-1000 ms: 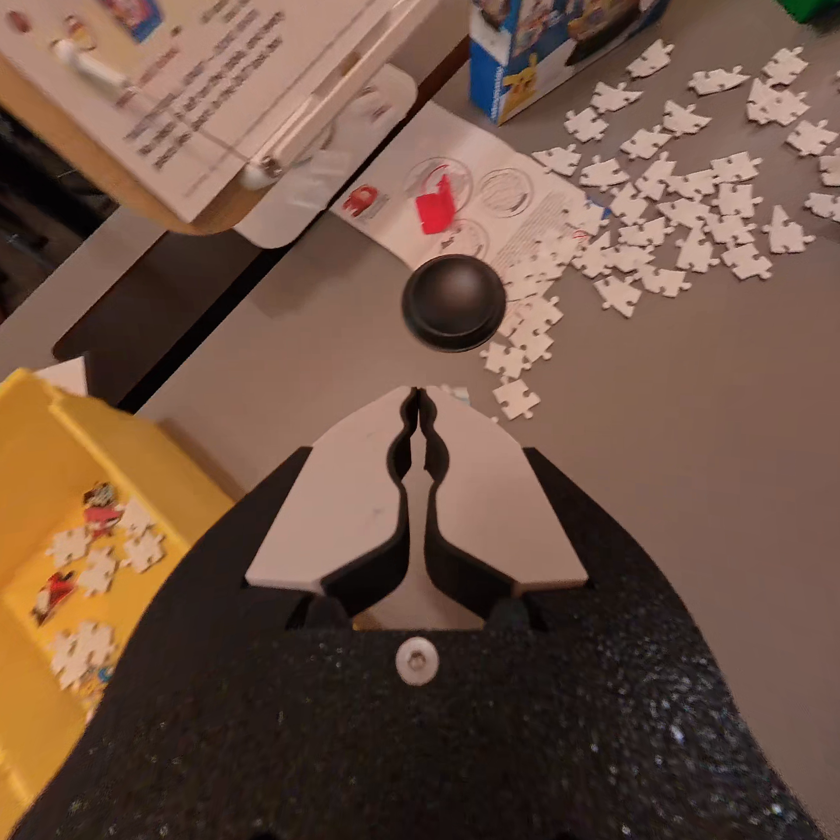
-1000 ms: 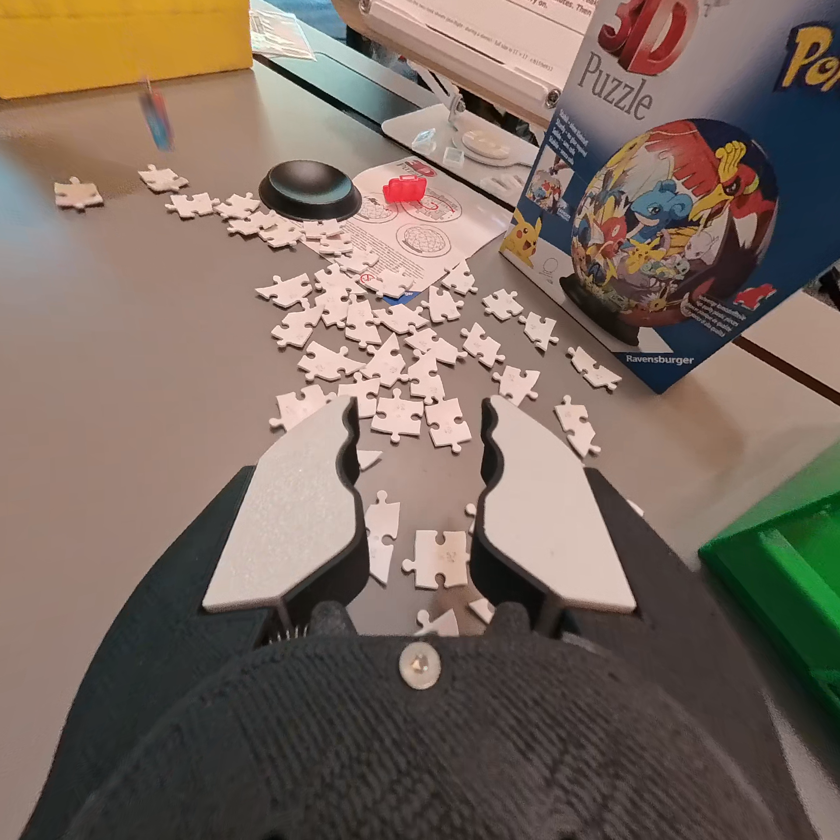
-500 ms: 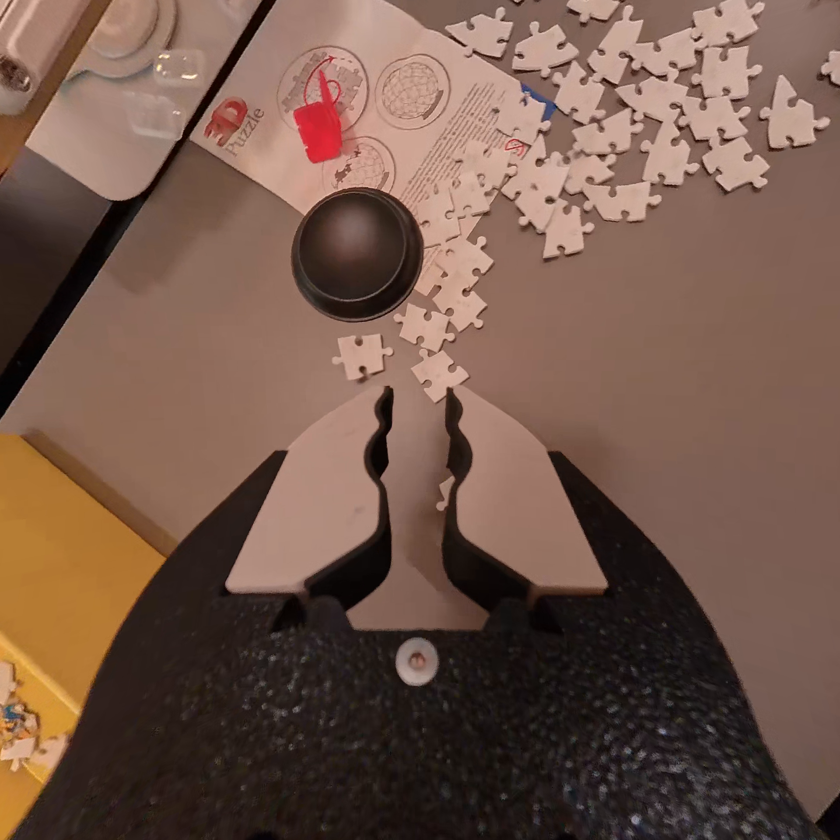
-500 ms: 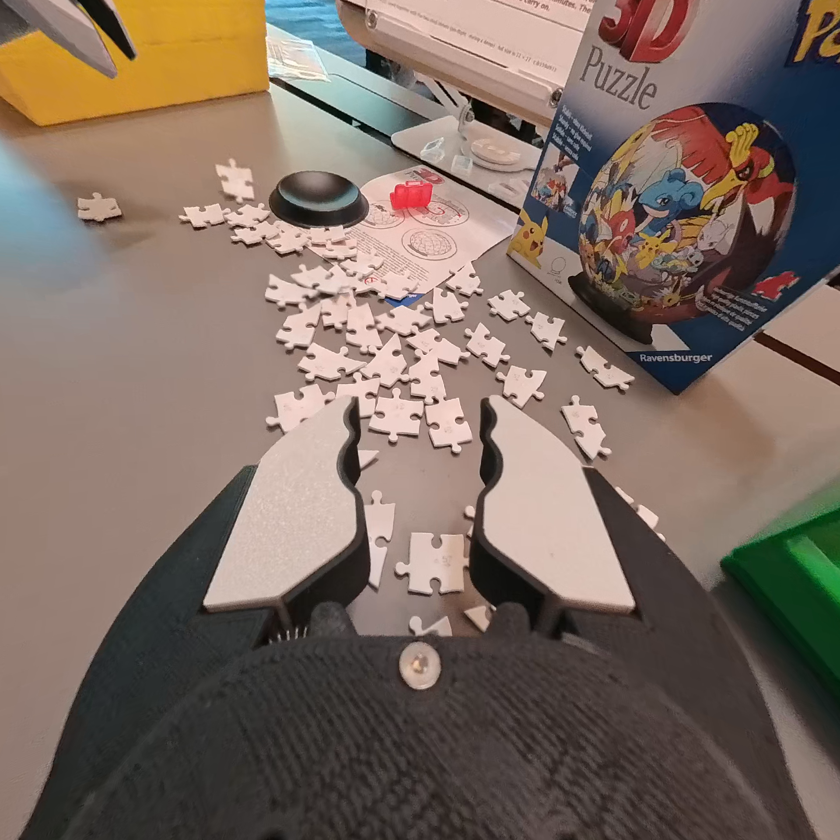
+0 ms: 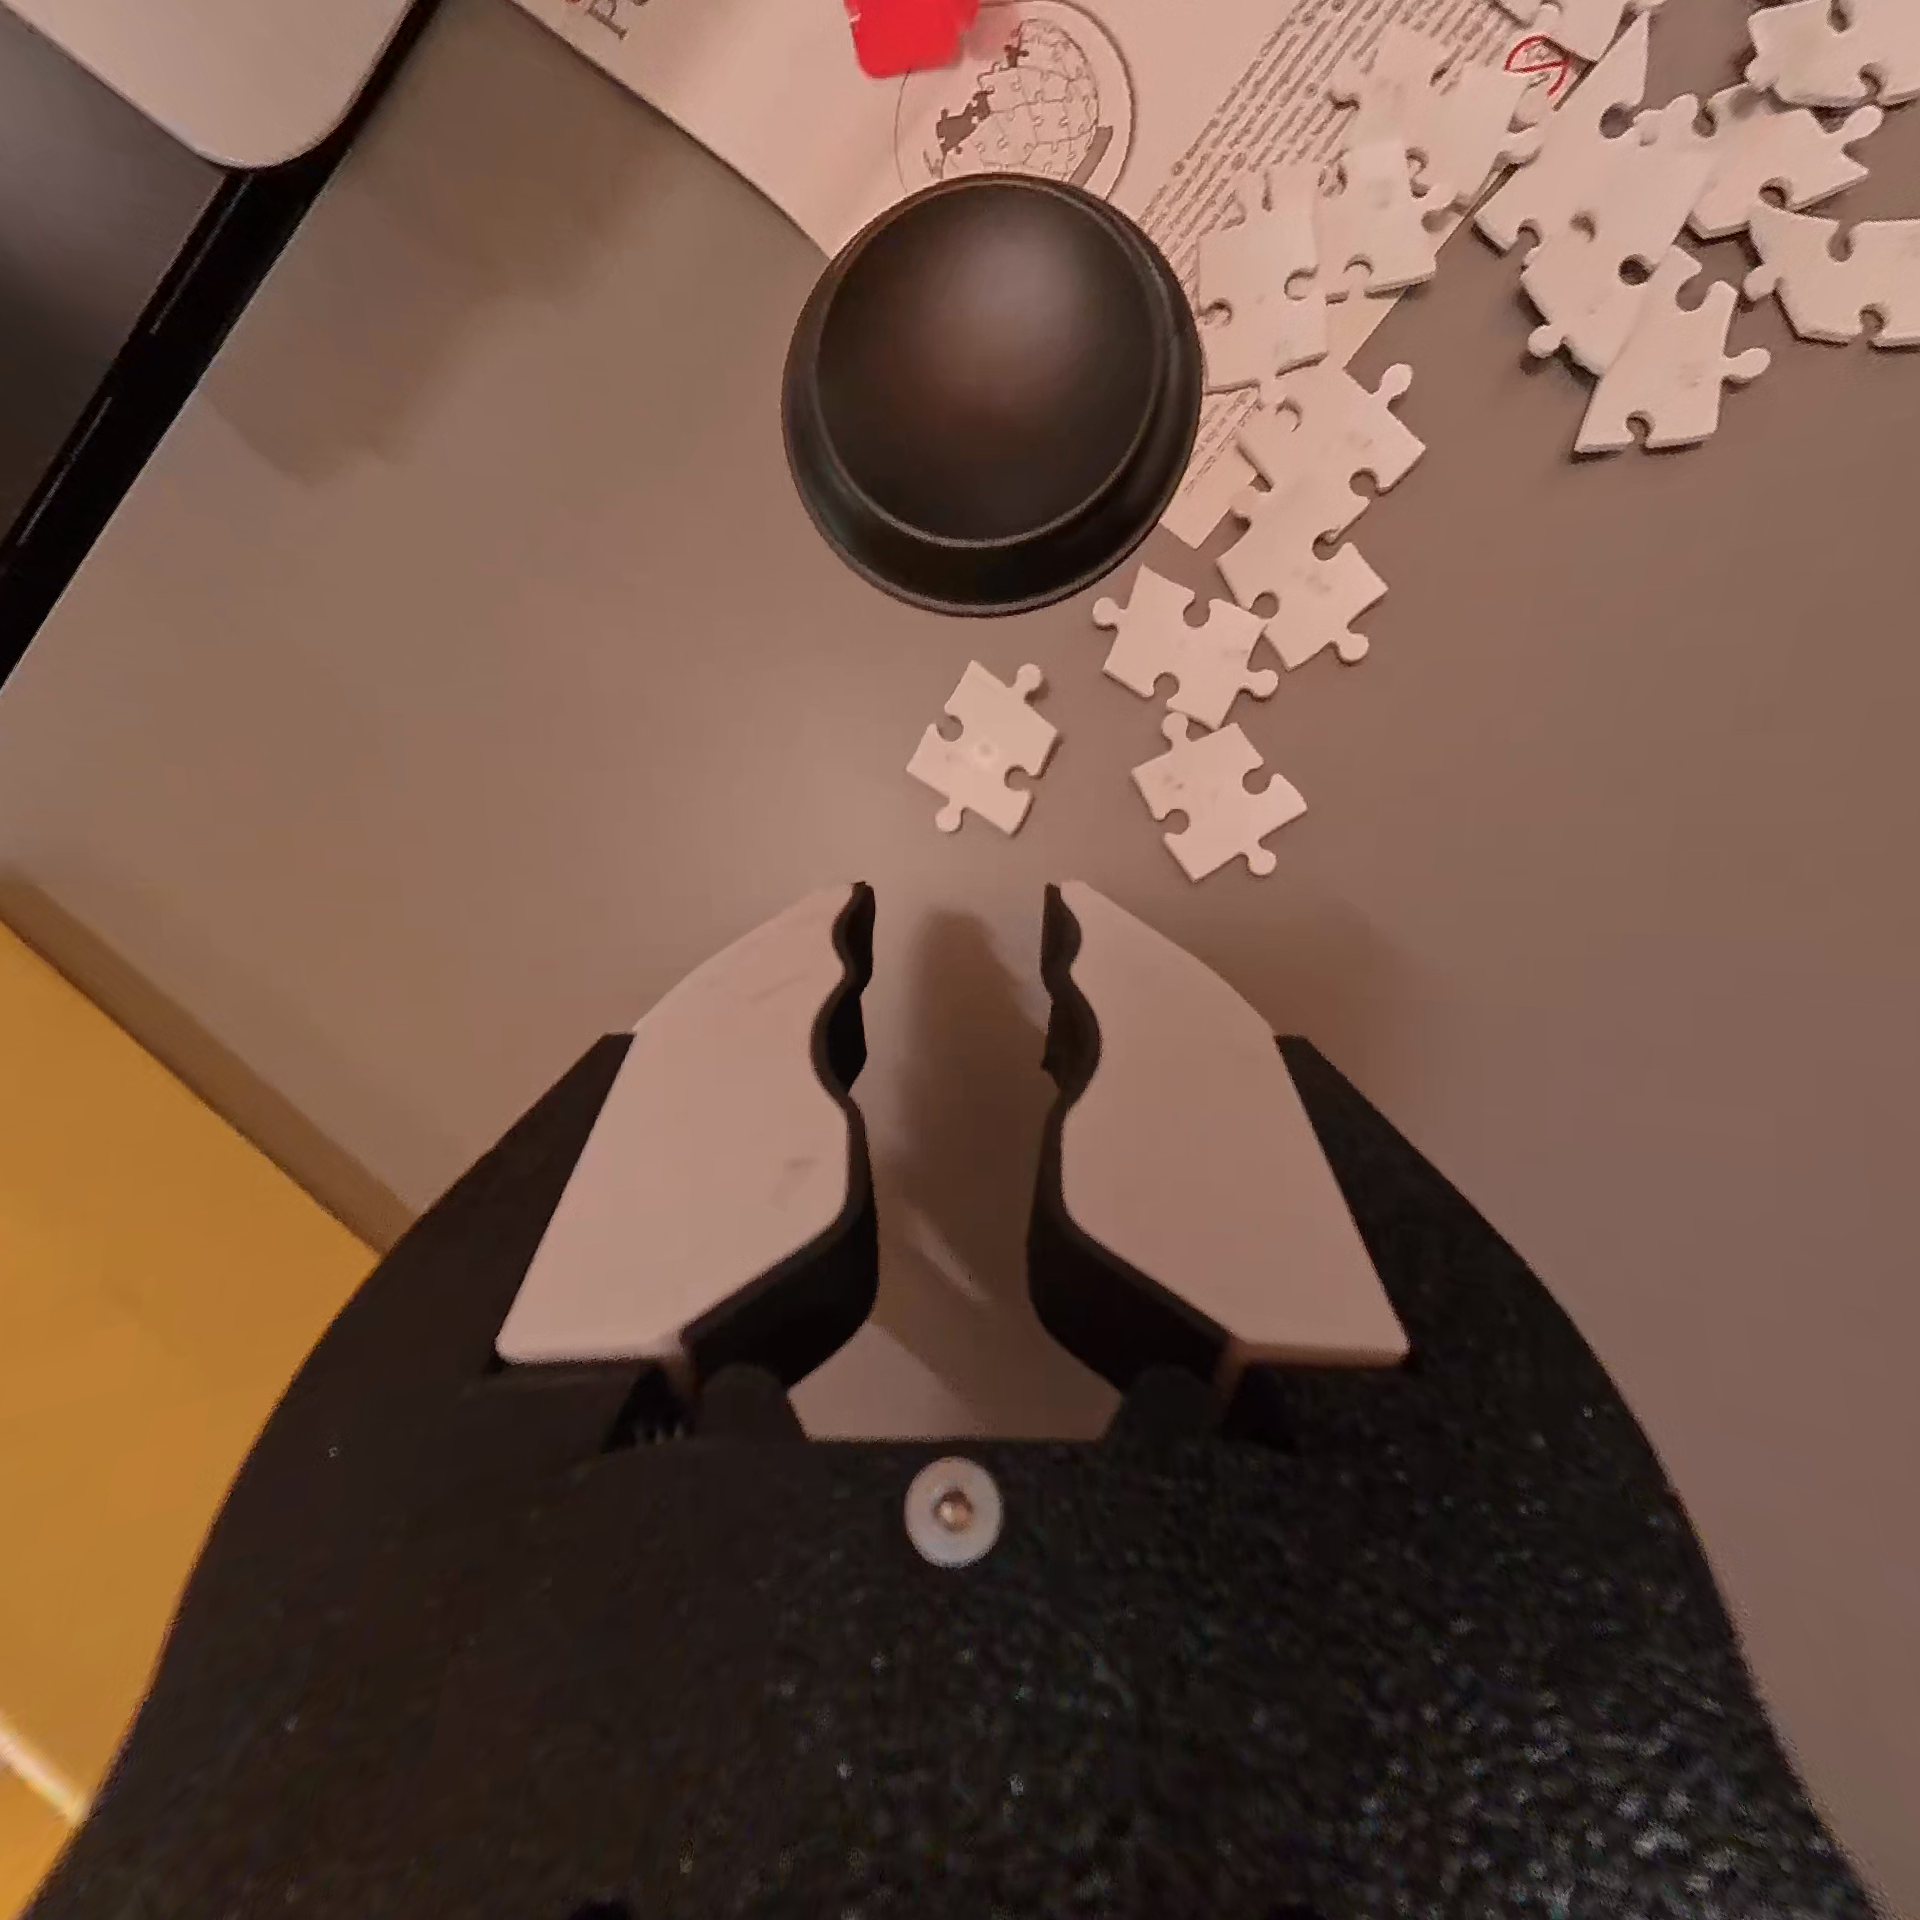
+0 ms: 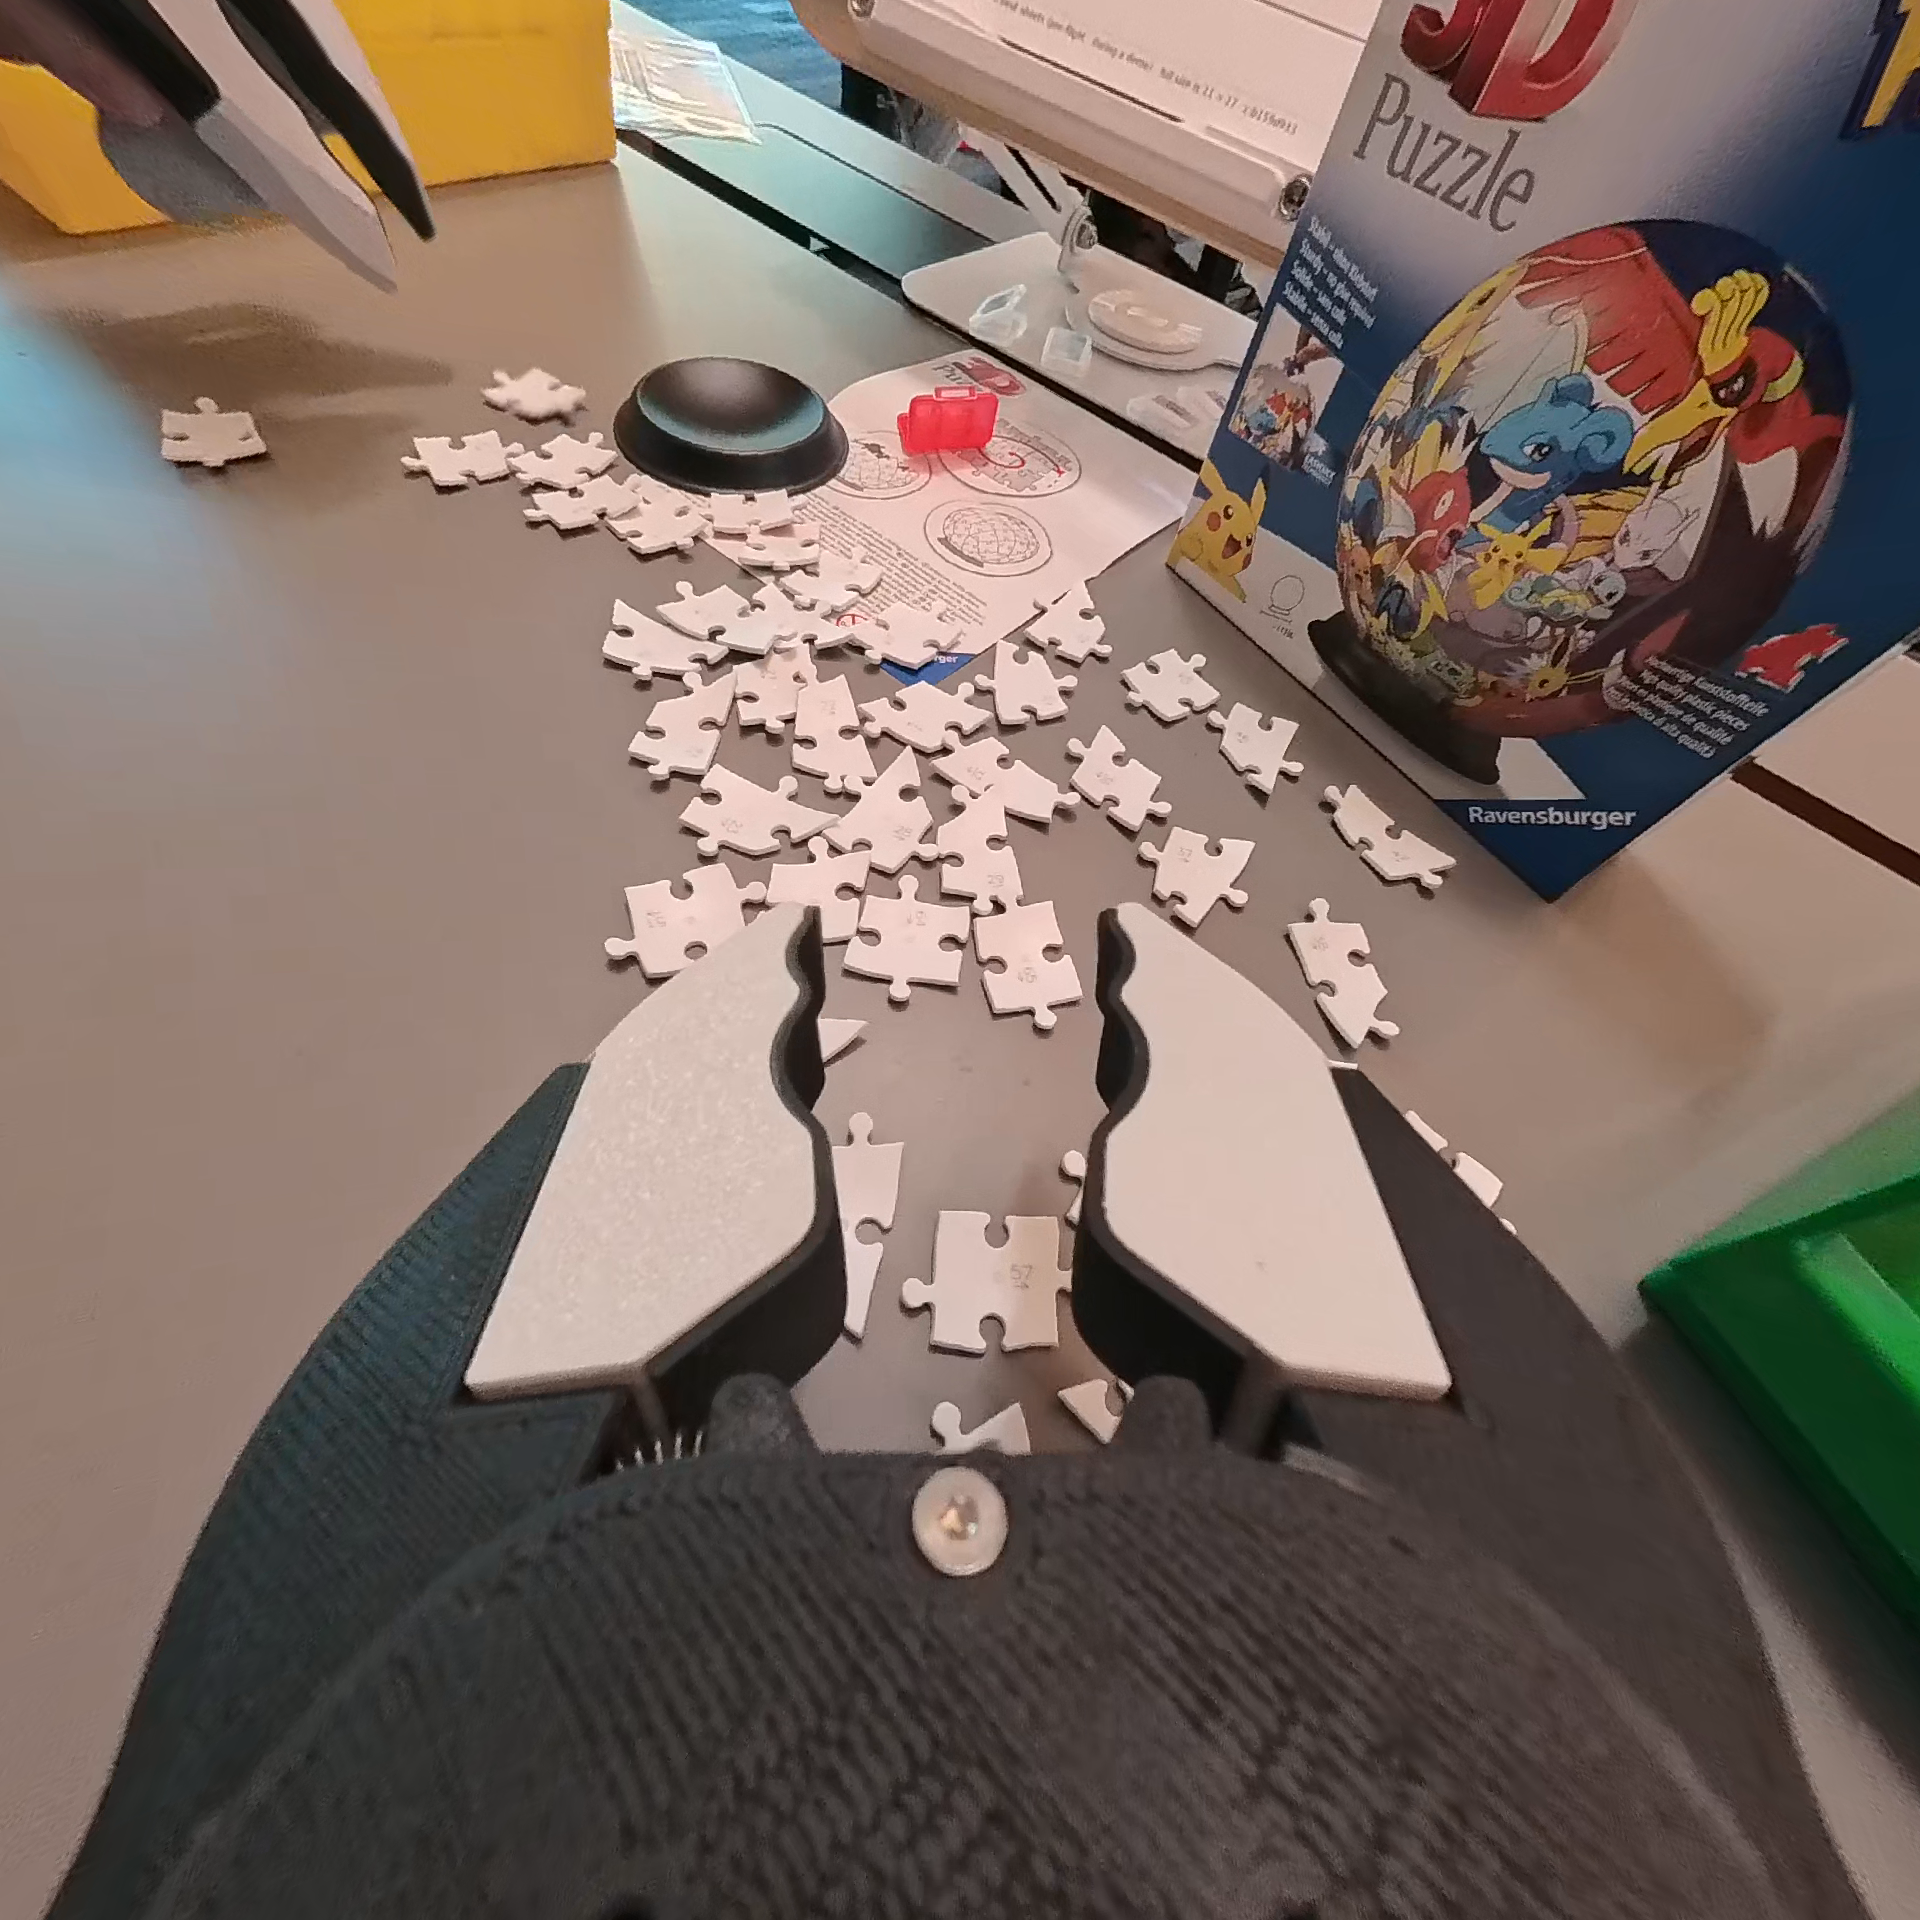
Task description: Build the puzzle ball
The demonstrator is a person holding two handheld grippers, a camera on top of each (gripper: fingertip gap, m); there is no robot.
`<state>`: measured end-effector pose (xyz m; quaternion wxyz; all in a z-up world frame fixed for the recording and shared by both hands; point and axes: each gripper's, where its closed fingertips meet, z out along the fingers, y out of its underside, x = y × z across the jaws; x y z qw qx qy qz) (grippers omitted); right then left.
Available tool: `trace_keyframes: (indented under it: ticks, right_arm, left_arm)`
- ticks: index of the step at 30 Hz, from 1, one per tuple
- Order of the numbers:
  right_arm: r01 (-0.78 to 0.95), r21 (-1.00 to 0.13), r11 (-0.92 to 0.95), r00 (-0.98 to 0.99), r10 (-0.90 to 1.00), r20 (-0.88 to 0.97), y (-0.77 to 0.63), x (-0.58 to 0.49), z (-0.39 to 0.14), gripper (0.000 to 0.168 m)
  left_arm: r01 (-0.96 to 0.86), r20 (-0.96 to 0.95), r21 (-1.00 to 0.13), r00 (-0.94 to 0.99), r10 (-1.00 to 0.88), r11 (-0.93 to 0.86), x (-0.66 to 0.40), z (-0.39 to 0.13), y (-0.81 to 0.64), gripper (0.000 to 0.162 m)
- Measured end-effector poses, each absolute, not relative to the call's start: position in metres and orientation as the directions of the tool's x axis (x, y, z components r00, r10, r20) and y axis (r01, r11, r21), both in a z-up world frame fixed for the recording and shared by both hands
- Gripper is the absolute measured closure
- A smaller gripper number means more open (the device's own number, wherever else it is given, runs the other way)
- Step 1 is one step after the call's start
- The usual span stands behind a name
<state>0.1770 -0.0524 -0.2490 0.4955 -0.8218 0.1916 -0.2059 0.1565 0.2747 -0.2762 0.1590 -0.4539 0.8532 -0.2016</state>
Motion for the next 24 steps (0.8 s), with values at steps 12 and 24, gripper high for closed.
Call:
trace_keyframes:
  ticks: [12,24]
  right_arm:
    - [-0.108,-0.879,-0.465,0.838,-0.518,0.171,-0.052,0.178,-0.249,0.117]
    - [-0.104,-0.875,-0.474,0.843,-0.509,0.175,-0.053,0.176,-0.249,0.117]
  left_arm:
    - [-0.671,-0.083,-0.455,-0.623,-0.778,0.586,0.182,-0.299,0.258,0.140]
    - [-0.291,-0.061,-0.528,-0.924,-0.377,0.798,0.182,-0.276,0.132,0.131]
